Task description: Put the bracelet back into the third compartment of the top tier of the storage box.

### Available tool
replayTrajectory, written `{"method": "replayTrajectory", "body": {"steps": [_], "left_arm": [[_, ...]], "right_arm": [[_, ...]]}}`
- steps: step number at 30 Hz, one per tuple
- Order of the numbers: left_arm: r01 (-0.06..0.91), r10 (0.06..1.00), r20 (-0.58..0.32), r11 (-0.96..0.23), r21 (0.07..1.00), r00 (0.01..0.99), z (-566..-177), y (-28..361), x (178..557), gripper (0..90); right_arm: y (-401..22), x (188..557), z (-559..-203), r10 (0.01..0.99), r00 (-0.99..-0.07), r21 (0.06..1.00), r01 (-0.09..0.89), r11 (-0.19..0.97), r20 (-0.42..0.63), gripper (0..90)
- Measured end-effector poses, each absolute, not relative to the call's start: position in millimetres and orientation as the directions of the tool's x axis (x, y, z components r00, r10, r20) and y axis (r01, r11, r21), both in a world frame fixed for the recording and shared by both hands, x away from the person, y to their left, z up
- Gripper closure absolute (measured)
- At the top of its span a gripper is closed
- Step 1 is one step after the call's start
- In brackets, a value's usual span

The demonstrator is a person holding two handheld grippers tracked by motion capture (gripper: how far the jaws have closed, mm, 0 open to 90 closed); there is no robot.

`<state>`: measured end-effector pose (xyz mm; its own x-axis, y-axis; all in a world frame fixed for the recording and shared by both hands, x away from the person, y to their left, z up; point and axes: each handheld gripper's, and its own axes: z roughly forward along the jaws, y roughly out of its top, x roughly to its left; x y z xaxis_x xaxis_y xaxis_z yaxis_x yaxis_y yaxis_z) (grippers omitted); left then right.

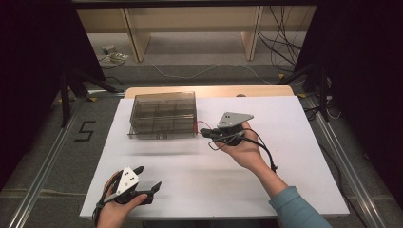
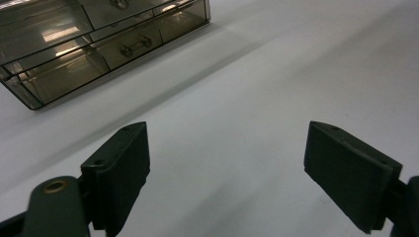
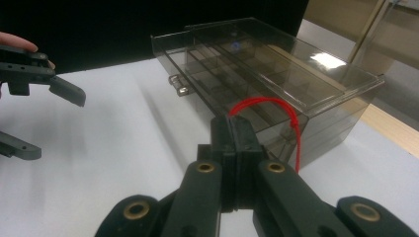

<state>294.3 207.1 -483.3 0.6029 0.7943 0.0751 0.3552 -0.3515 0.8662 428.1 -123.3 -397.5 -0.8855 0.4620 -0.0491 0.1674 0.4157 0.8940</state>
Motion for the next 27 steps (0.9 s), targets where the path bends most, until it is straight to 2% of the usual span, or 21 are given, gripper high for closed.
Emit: {"method": "replayTrajectory", "body": {"steps": [27], "left_arm": [[0.355,0.794,0.074,-0.351,0.866,0.603,-483,207,295,17.6]], "right_arm": [[-109,437,-394,0.45,-0.891,0.888,0.158,0.433,-0.061,90.0]]}}
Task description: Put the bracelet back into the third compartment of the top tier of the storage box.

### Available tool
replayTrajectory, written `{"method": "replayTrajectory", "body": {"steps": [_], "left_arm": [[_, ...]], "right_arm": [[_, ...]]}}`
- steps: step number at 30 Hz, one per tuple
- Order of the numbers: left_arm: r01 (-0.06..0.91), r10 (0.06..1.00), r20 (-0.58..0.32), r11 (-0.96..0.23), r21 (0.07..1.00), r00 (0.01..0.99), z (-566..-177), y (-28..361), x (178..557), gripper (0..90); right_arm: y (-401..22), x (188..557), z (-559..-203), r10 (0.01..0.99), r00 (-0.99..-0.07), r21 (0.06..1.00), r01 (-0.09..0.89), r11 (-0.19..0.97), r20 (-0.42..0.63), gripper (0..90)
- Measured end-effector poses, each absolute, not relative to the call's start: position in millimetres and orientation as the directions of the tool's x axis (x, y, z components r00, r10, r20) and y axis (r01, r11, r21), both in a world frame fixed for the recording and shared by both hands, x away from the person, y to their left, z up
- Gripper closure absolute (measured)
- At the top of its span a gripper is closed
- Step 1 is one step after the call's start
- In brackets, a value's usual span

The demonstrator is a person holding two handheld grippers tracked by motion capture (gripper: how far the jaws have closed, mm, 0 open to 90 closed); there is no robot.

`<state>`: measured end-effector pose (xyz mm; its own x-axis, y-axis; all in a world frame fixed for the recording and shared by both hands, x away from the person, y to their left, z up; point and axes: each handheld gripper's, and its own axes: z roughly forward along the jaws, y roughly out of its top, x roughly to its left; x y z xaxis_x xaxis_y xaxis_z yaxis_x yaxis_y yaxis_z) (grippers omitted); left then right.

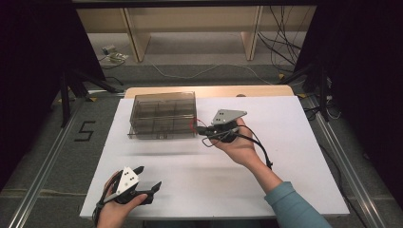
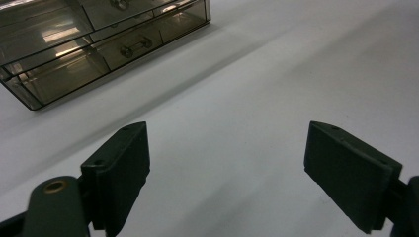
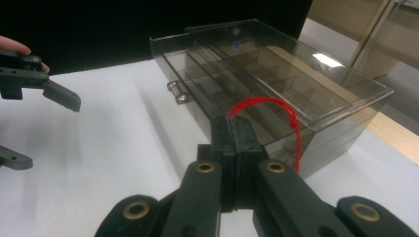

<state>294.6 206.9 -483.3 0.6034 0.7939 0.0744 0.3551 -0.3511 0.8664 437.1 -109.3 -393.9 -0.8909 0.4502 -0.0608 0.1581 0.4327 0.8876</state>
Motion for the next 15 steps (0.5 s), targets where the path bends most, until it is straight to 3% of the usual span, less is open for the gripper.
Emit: {"method": "replayTrajectory", "body": {"steps": [15], "left_arm": [[0.355,0.794,0.072,-0.348,0.868,0.603,-483,207,294,17.6]], "right_arm": [[-98,442,-390,0.441,-0.895,0.883,0.155,0.444,-0.065,90.0]]}}
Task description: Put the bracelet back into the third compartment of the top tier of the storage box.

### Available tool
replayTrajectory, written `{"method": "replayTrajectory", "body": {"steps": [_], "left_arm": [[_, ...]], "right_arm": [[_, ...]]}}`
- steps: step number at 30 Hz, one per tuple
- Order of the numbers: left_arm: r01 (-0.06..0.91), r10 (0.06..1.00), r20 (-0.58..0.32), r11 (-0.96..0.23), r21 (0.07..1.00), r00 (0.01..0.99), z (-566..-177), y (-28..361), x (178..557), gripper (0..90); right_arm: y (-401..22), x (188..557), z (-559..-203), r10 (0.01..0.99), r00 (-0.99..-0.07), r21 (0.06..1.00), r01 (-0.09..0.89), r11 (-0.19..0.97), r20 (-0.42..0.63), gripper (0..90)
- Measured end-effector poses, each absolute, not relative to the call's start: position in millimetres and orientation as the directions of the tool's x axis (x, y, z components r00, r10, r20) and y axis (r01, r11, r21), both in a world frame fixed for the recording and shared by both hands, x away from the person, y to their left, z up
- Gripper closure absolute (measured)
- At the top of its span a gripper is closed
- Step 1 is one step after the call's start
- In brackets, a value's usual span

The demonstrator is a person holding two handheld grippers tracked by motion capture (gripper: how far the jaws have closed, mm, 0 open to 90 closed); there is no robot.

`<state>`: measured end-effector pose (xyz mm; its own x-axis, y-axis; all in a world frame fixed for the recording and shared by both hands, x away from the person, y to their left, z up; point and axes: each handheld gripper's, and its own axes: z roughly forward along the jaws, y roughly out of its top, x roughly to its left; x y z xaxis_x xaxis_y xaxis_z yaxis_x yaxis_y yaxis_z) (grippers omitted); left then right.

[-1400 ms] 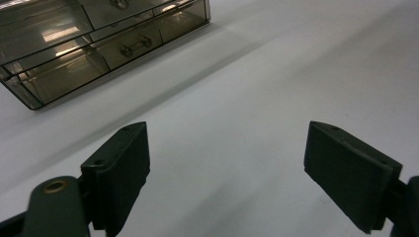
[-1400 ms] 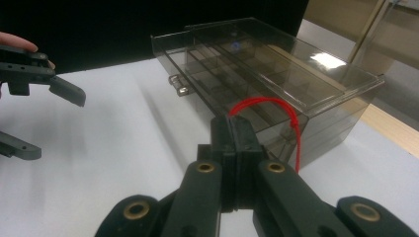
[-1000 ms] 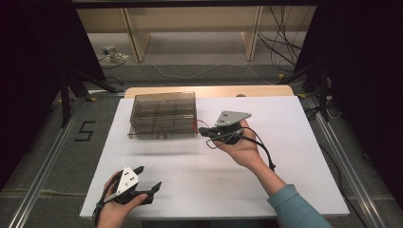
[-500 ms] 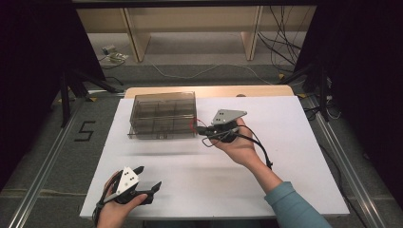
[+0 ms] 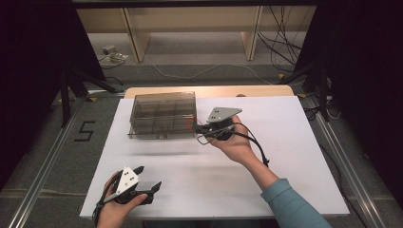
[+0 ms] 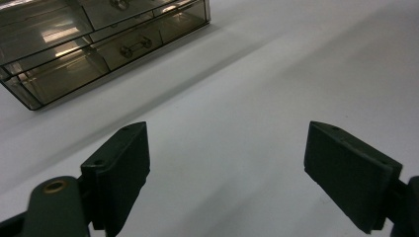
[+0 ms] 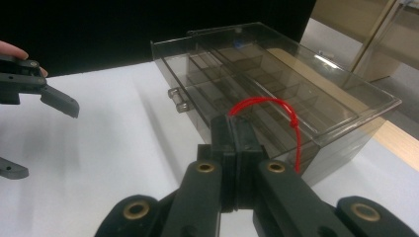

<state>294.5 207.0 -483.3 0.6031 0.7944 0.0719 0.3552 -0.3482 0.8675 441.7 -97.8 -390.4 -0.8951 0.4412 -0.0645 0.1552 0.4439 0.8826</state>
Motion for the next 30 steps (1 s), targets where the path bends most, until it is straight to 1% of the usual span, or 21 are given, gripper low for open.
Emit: {"method": "replayTrajectory", "body": {"steps": [30], "left_arm": [[0.355,0.794,0.069,-0.346,0.868,0.604,-483,207,295,17.6]], "right_arm": [[-72,457,-389,0.421,-0.906,0.867,0.167,0.47,-0.054,90.0]]}}
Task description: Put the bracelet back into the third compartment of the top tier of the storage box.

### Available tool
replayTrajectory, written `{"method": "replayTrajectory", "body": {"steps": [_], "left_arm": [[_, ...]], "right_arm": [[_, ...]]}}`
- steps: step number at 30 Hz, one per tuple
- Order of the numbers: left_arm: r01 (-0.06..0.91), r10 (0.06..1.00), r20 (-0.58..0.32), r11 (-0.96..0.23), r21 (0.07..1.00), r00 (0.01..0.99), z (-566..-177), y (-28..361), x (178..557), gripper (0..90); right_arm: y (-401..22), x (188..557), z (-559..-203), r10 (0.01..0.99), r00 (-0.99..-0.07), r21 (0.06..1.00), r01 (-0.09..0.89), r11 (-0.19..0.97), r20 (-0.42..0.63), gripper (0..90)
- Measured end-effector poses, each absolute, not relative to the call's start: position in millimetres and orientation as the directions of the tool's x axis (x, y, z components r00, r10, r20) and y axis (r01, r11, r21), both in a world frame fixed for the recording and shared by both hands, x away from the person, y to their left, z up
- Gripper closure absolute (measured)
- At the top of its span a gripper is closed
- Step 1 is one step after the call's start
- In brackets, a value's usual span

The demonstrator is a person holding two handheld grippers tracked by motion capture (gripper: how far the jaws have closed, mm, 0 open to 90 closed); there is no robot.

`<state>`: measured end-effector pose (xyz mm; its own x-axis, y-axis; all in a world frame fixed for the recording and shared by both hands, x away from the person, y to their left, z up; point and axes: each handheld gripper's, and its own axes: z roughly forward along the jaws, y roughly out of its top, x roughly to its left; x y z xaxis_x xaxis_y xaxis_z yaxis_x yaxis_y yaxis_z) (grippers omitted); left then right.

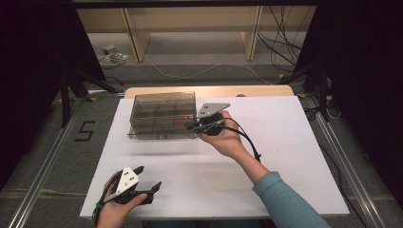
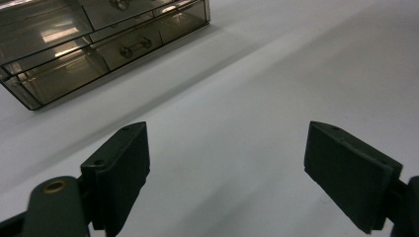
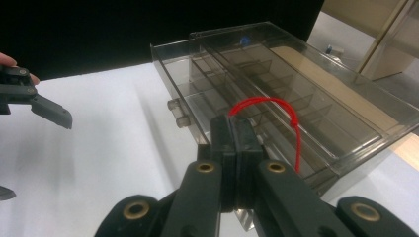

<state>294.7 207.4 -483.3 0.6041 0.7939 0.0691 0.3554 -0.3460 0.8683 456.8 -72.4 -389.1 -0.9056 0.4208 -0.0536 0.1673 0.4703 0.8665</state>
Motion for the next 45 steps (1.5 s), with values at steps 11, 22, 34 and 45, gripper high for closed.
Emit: {"method": "replayTrajectory", "body": {"steps": [11,22,34,45], "left_arm": [[0.355,0.793,0.067,-0.344,0.869,0.605,-483,207,295,17.6],[0.354,0.792,0.067,-0.345,0.869,0.607,-484,207,295,17.6],[0.354,0.792,0.068,-0.346,0.869,0.607,-483,207,295,17.5],[0.354,0.792,0.067,-0.345,0.87,0.607,-483,207,295,17.5]], "right_arm": [[-63,464,-394,0.422,-0.905,0.856,0.177,0.487,-0.053,90.0],[-59,470,-399,0.429,-0.902,0.845,0.19,0.499,-0.05,90.0],[-54,473,-401,0.436,-0.899,0.844,0.195,0.5,-0.051,90.0],[-50,476,-406,0.437,-0.898,0.836,0.202,0.511,-0.051,90.0]]}}
